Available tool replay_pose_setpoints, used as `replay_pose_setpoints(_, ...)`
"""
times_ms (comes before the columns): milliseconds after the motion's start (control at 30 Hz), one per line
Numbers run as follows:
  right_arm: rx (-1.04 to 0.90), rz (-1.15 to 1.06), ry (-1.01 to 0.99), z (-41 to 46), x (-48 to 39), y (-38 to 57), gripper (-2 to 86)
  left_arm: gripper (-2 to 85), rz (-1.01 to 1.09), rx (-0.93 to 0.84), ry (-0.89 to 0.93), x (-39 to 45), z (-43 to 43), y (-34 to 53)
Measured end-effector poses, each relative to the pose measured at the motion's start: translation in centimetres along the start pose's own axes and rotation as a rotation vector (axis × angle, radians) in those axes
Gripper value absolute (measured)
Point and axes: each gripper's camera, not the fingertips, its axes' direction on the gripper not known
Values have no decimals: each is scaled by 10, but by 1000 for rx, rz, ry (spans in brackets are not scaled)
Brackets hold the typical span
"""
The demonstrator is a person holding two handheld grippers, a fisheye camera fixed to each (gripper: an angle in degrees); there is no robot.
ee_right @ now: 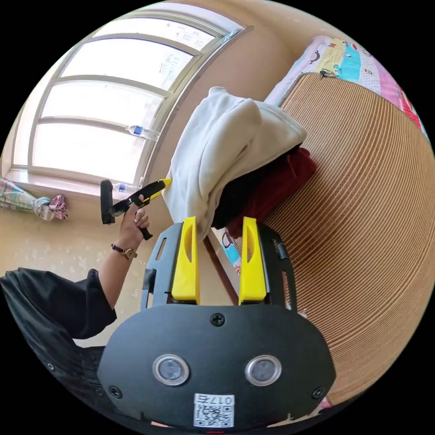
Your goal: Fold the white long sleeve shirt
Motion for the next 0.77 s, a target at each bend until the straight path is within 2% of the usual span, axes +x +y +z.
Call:
replay_pose_setpoints(133,-31,53,103,-66,22,45,85,149,-117,-12,-9,-11,4,22)
replay_pose_setpoints(200,-23,49,221,-102,27,74,48,118,-171,72,-40,-10,-14,45)
replay_pose_setpoints(267,-17,83,428,-149,38,122,23,108,-128,158,-33,3,-32,62)
replay_pose_setpoints(433,15,351,634,-234,78,241,7,88,86,307,-49,78,-73,99)
replay_pose_setpoints(533,20,449,737,-265,75,299,5,83,203,422,58,134,-93,126)
replay_pose_setpoints(767,235,601,583,-315,72,405,9,67,350,594,595,280,-99,208)
